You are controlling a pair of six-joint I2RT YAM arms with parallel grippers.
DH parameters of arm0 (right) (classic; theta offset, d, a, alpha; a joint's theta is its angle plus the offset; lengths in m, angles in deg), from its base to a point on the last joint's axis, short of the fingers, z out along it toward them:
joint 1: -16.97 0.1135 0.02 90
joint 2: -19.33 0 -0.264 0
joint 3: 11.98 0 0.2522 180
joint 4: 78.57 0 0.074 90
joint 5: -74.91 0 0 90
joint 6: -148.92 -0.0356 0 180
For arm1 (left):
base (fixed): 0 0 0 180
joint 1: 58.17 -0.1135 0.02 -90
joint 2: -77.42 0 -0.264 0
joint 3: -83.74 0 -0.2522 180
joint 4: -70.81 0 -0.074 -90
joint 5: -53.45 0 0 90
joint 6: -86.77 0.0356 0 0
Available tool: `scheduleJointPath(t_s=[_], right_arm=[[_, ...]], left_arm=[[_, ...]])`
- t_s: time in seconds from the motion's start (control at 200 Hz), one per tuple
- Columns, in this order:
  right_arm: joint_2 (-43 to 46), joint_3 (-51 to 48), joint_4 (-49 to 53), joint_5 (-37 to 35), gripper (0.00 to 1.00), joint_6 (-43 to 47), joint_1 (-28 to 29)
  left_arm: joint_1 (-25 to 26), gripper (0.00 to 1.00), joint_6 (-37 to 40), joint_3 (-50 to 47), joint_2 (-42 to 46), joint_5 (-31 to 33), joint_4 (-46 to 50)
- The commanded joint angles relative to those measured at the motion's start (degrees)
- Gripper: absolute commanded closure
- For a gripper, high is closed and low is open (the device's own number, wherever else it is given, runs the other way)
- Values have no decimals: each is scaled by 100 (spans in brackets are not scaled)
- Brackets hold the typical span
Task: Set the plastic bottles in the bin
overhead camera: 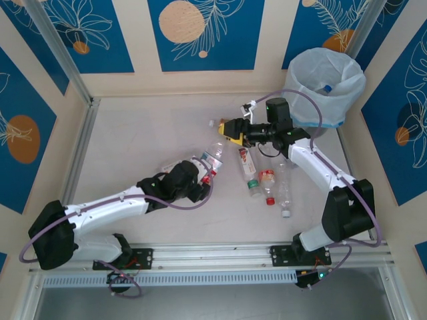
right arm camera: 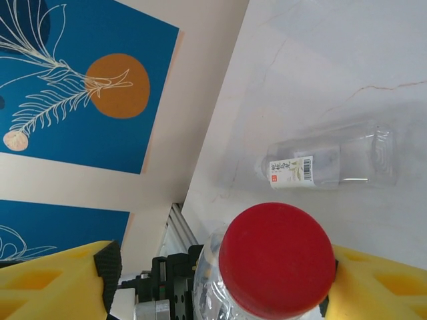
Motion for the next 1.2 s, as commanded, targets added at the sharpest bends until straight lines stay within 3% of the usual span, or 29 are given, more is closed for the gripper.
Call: scheduleJointPath(t_s=[0.0, 0.255, 0.585, 0.81, 1.035, 1.195], right_arm=[[-106, 170, 149, 239, 33, 13, 44], [-185, 87, -211, 2, 46, -172, 91], [-146, -105, -378, -274, 74, -267, 100], [76, -227, -349, -390, 100, -103, 97], [295, -293, -314, -434, 100, -23, 91], [404, -302, -247, -473, 100, -33, 5]], left_arm=[[78, 43, 151, 89, -4, -36, -96], [91, 43, 165, 73, -58, -144, -159], [95, 43, 171, 45, 39, -97, -165], [96, 42, 101, 72, 52, -117, -161], [96, 38, -4, 131, 110, -104, -149], [87, 21, -158, 224, 65, -17, -58]])
